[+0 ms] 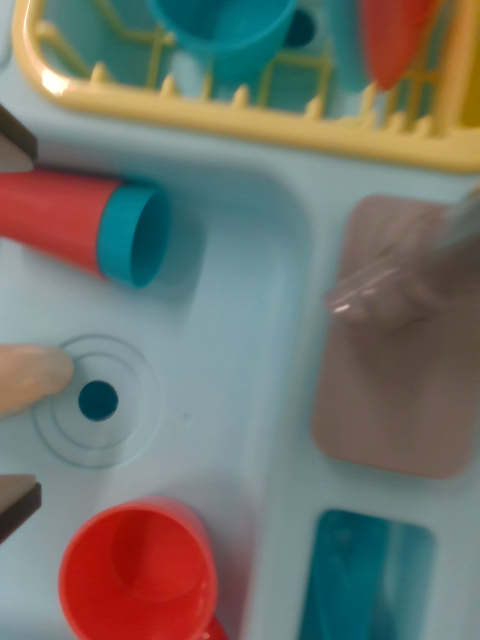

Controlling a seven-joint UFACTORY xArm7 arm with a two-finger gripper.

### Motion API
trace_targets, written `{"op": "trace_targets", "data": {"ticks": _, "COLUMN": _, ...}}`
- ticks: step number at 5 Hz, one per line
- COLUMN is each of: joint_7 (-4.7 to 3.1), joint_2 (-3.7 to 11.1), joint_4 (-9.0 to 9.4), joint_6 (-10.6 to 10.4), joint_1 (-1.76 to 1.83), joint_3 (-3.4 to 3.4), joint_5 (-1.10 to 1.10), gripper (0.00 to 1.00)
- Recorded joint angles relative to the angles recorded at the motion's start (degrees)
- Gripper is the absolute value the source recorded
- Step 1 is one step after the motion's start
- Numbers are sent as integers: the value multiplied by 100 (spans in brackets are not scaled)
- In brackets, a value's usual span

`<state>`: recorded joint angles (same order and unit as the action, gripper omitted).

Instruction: Pick detergent from the sink

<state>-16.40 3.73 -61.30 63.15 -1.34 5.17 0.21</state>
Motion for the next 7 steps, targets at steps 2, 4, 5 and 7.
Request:
{"op": "trace_targets", "data": {"ticks": 2, "joint_7": -167, "joint_2": 13, "joint_4": 248, "joint_6": -228, "joint_1": -35, "joint_3": 33, "joint_5": -1, "gripper": 0}}
{"op": "trace_targets", "data": {"ticks": 4, "joint_7": -329, "joint_2": 26, "joint_4": 487, "joint_6": -449, "joint_1": -68, "joint_3": 65, "joint_5": -1, "gripper": 0}}
{"op": "trace_targets", "data": {"ticks": 5, "joint_7": -329, "joint_2": 26, "joint_4": 487, "joint_6": -449, "joint_1": -68, "joint_3": 65, "joint_5": -1, "gripper": 0}}
{"op": "trace_targets", "data": {"ticks": 7, "joint_7": -476, "joint_2": 38, "joint_4": 706, "joint_6": -651, "joint_1": -99, "joint_3": 95, "joint_5": -2, "gripper": 0}}
